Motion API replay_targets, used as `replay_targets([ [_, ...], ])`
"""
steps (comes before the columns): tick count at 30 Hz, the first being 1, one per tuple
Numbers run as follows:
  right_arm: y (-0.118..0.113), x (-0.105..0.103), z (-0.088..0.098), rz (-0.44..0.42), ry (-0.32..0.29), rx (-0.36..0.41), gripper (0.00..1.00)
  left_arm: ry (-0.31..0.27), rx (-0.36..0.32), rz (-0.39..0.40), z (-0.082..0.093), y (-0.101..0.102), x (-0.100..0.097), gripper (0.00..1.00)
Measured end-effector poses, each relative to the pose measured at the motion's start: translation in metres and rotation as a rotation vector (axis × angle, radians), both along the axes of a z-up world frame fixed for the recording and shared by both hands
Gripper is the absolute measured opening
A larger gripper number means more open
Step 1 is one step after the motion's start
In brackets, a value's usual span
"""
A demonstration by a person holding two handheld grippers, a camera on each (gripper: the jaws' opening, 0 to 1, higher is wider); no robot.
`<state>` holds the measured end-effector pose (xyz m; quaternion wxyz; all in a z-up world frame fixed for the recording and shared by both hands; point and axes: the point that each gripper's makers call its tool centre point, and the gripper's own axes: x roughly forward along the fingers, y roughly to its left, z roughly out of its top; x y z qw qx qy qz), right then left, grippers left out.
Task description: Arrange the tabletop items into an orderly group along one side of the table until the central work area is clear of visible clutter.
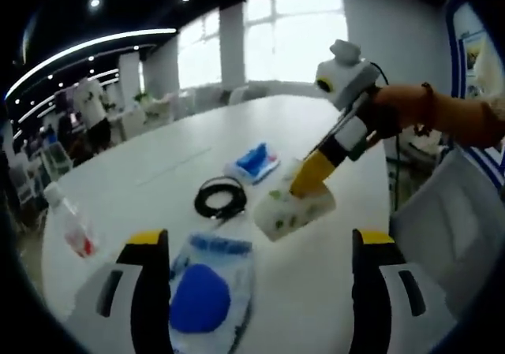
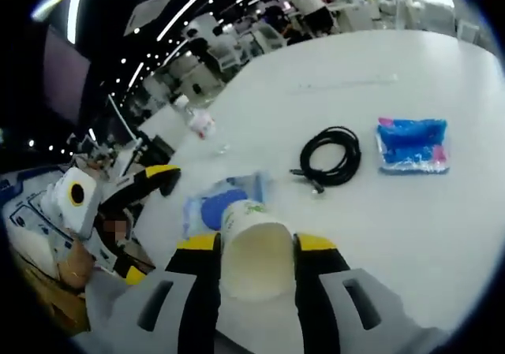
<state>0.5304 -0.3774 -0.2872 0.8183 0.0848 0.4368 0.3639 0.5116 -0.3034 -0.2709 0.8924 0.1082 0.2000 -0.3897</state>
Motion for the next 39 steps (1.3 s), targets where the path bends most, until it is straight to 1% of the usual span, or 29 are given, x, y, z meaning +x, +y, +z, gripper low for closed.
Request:
replay_targets([
  [1, 0.001, -0.006, 0.001, 0.029, 0.009, -0.018, 0.36, -0.003, 0.005, -0.012, 0.0, -0.002, -0.002, 0.92],
  [2, 0.002, -0.006, 0.002, 0.03, 0.009, -0.021, 0.36, -0.004, 0.006, -0.015, 0.0, -0.003, -0.002, 0.92],
  [5, 0.005, -0.016, 0.007, 0.071, 0.019, -0.055, 0.36, -0.039, 0.03, -0.055, 0.003, -0.01, -0.006, 0.91],
  [8, 0.009, -0.022, 0.013, 0.103, 0.027, -0.063, 0.36, -0.07, 0.066, -0.104, 0.003, -0.015, -0.011, 0.89],
  [9, 0.01, -0.024, 0.015, 0.108, 0.03, -0.065, 0.36, -0.071, 0.065, -0.117, 0.003, -0.017, -0.012, 0.88],
  [10, 0.011, -0.025, 0.016, 0.113, 0.034, -0.07, 0.36, -0.072, 0.041, -0.125, 0.006, -0.02, -0.014, 0.87],
  [12, 0.013, -0.028, 0.019, 0.133, 0.035, -0.081, 0.36, -0.083, 0.025, -0.145, 0.01, -0.023, -0.016, 0.84],
  [14, 0.015, -0.032, 0.021, 0.152, 0.038, -0.099, 0.36, -0.113, 0.038, -0.162, 0.013, -0.025, -0.017, 0.82],
  [16, 0.018, -0.036, 0.023, 0.168, 0.04, -0.11, 0.36, -0.126, 0.042, -0.177, 0.014, -0.028, -0.018, 0.81],
  [19, 0.022, -0.038, 0.027, 0.181, 0.041, -0.113, 0.36, -0.12, 0.047, -0.206, 0.013, -0.032, -0.023, 0.77],
  [22, 0.026, -0.043, 0.031, 0.201, 0.042, -0.119, 0.36, -0.126, 0.052, -0.233, 0.013, -0.036, -0.027, 0.72],
  [25, 0.031, -0.051, 0.033, 0.246, 0.032, -0.138, 0.36, -0.1, 0.042, -0.26, 0.011, -0.04, -0.033, 0.67],
  [27, 0.034, -0.055, 0.035, 0.276, 0.018, -0.15, 0.36, -0.105, 0.049, -0.272, 0.011, -0.041, -0.034, 0.62],
  [28, 0.035, -0.057, 0.035, 0.299, 0.001, -0.169, 0.37, -0.101, 0.056, -0.283, 0.01, -0.042, -0.036, 0.6],
  [32, 0.036, -0.059, 0.036, 0.306, -0.007, -0.195, 0.38, -0.093, 0.056, -0.318, 0.01, -0.046, -0.043, 0.53],
  [34, 0.036, -0.059, 0.037, 0.321, -0.023, -0.213, 0.38, -0.089, 0.054, -0.326, 0.01, -0.048, -0.045, 0.5],
  [37, 0.037, -0.06, 0.038, 0.329, -0.031, -0.233, 0.38, -0.09, 0.055, -0.344, 0.01, -0.049, -0.048, 0.46],
  [39, 0.036, -0.061, 0.037, 0.337, -0.034, -0.251, 0.39, -0.095, 0.064, -0.346, 0.01, -0.05, -0.049, 0.46],
])
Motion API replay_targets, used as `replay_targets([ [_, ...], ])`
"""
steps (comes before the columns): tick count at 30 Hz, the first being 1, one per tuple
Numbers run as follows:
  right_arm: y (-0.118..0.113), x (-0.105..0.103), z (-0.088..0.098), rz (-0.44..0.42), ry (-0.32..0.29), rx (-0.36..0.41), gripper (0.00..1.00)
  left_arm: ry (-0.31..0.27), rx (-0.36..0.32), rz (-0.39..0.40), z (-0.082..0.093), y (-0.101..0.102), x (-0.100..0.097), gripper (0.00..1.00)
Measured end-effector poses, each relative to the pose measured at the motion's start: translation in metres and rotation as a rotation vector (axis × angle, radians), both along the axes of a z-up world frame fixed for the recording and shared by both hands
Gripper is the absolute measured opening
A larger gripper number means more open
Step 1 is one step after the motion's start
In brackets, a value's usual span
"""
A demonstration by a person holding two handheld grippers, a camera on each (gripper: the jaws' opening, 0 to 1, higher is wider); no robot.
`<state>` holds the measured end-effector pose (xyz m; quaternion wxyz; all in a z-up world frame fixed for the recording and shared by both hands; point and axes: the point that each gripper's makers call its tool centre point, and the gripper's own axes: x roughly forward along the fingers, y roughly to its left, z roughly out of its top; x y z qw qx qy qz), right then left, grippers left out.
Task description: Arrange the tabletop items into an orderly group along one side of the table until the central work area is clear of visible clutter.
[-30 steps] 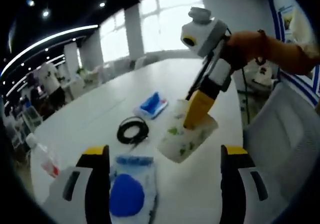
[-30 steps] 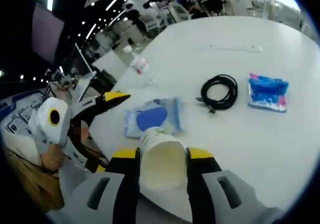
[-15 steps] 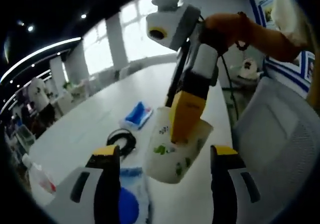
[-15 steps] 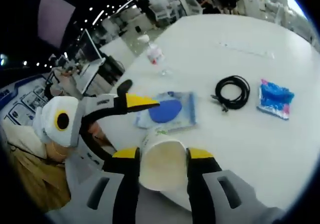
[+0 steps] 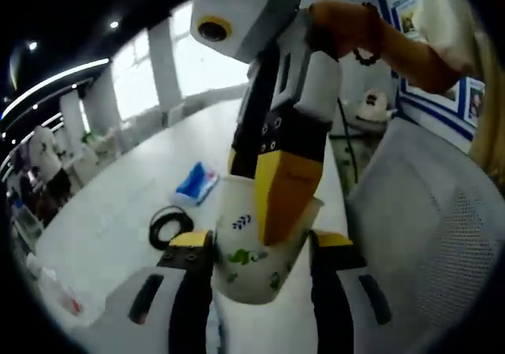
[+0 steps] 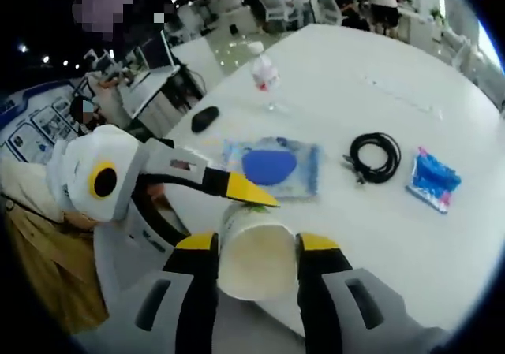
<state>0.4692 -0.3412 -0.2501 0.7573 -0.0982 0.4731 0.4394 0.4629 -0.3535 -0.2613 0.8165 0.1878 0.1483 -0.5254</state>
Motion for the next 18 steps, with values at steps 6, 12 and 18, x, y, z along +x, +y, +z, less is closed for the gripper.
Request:
replay_targets([
  [6, 0.001, -0.002, -0.001, 0.017, -0.024, -0.031, 0.42, -0.011, 0.03, -0.009, -0.003, 0.0, -0.002, 0.44],
  [12, 0.005, 0.002, 0.003, 0.016, -0.052, -0.009, 0.47, -0.004, 0.016, 0.013, 0.0, 0.004, 0.001, 0.42],
  [18, 0.005, 0.012, 0.012, -0.032, -0.086, 0.034, 0.5, 0.021, -0.043, 0.06, 0.006, 0.008, 0.009, 0.4],
])
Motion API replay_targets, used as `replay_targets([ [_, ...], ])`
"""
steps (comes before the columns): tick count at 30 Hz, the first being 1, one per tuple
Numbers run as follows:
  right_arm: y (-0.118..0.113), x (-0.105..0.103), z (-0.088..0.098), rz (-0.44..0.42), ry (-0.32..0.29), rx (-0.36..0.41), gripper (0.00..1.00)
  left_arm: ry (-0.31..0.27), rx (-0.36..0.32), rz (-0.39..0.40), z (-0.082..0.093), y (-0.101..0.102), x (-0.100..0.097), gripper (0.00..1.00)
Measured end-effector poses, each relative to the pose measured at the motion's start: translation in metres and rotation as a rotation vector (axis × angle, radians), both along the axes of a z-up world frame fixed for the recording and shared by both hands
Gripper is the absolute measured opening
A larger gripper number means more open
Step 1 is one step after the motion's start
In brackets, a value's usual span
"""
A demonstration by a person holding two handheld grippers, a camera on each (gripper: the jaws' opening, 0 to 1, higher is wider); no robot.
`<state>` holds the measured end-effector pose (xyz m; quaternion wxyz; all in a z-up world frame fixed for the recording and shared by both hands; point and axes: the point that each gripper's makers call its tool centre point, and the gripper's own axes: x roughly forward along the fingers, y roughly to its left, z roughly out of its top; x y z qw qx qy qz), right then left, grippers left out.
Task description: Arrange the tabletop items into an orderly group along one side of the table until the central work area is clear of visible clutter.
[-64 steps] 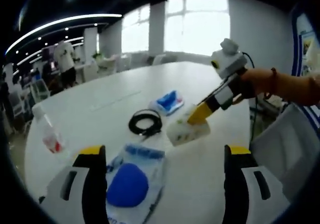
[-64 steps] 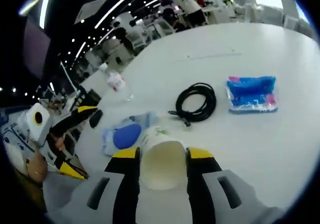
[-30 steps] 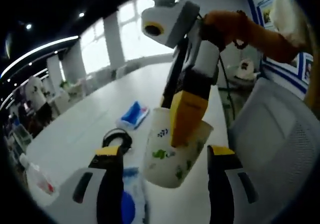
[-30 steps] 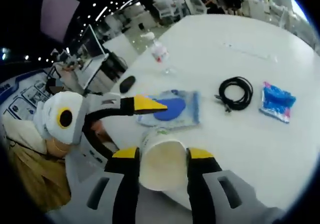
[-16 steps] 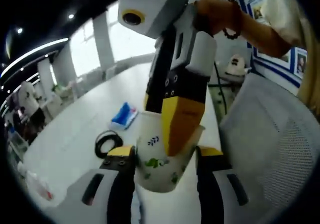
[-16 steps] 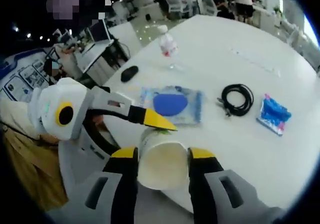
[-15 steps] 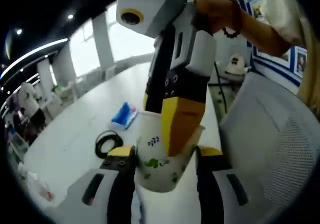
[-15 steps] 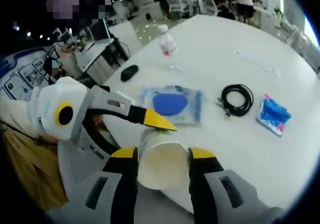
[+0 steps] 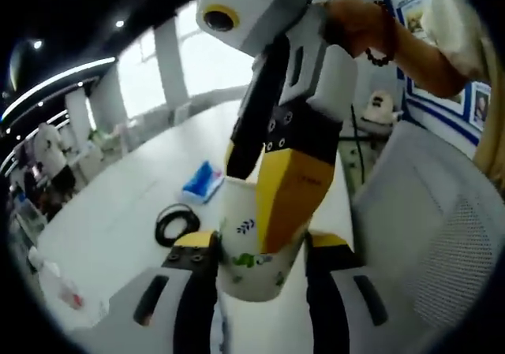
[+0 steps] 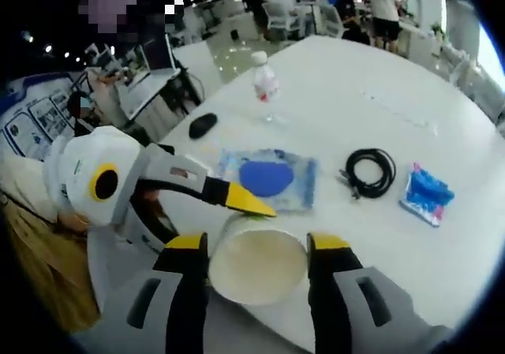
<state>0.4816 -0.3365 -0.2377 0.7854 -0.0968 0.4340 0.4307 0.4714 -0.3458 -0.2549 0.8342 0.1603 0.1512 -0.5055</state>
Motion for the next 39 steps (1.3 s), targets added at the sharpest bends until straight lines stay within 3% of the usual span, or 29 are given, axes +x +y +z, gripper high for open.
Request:
replay_targets([
  [5, -0.002, 0.015, 0.012, -0.091, -0.031, 0.077, 0.58, 0.045, -0.085, 0.048, 0.008, 0.004, 0.006, 0.4],
  [12, -0.006, 0.033, 0.036, -0.216, -0.048, 0.235, 0.59, 0.075, -0.104, 0.102, 0.005, 0.015, 0.015, 0.39],
  [23, -0.031, 0.047, 0.031, -0.342, -0.042, 0.296, 0.58, 0.079, -0.178, 0.254, 0.01, 0.044, 0.041, 0.39],
  [31, -0.039, 0.061, 0.037, -0.372, -0.087, 0.377, 0.6, 0.061, -0.248, 0.319, 0.024, 0.068, 0.059, 0.39],
  [39, -0.039, 0.073, 0.033, -0.347, -0.141, 0.389, 0.62, 0.033, -0.321, 0.376, 0.032, 0.09, 0.084, 0.39],
])
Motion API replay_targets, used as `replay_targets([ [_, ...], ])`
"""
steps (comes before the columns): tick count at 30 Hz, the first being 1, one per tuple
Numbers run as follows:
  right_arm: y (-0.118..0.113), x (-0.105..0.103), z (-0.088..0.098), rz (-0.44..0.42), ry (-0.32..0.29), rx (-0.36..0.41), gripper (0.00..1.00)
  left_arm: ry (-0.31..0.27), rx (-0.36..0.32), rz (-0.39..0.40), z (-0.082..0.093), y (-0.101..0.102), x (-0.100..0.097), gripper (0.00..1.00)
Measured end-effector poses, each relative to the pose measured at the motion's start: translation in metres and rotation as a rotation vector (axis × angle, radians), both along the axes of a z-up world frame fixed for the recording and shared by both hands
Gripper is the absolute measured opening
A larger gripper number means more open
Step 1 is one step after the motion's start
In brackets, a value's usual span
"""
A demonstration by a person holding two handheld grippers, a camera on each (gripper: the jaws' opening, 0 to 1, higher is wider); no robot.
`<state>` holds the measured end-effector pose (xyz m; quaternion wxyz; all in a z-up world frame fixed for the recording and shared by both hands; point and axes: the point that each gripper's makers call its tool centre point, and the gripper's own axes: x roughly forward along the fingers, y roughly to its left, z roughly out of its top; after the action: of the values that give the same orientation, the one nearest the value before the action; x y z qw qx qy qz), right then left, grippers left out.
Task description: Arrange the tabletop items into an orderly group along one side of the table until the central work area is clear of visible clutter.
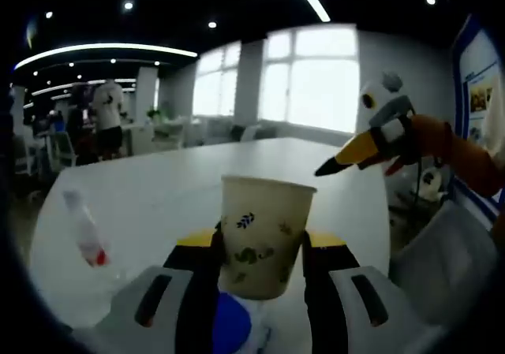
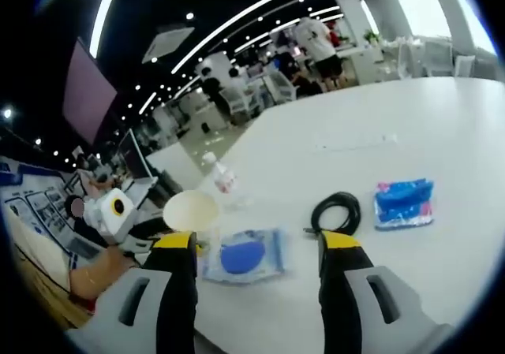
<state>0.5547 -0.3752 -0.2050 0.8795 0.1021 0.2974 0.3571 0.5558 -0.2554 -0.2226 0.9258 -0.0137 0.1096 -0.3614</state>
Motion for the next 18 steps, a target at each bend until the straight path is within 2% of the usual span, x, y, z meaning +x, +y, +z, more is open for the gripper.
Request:
replay_targets([
  [5, 0.001, 0.01, -0.009, 0.029, -0.045, -0.034, 0.64, -0.034, -0.025, 0.058, 0.0, 0.014, 0.023, 0.39],
  [9, 0.0, 0.024, -0.022, 0.055, -0.061, -0.084, 0.64, -0.02, -0.129, 0.114, -0.002, 0.025, 0.044, 0.39],
  [12, 0.001, 0.033, -0.033, 0.074, -0.068, -0.122, 0.66, -0.006, -0.12, 0.147, -0.013, 0.032, 0.057, 0.39],
  [14, 0.003, 0.039, -0.041, 0.096, -0.076, -0.145, 0.66, -0.025, -0.116, 0.159, -0.015, 0.036, 0.063, 0.39],
  [16, 0.008, 0.045, -0.044, 0.126, -0.114, -0.158, 0.66, -0.026, -0.14, 0.172, -0.02, 0.04, 0.072, 0.39],
  [18, 0.012, 0.054, -0.055, 0.154, -0.135, -0.203, 0.66, -0.075, -0.162, 0.2, -0.019, 0.045, 0.081, 0.39],
])
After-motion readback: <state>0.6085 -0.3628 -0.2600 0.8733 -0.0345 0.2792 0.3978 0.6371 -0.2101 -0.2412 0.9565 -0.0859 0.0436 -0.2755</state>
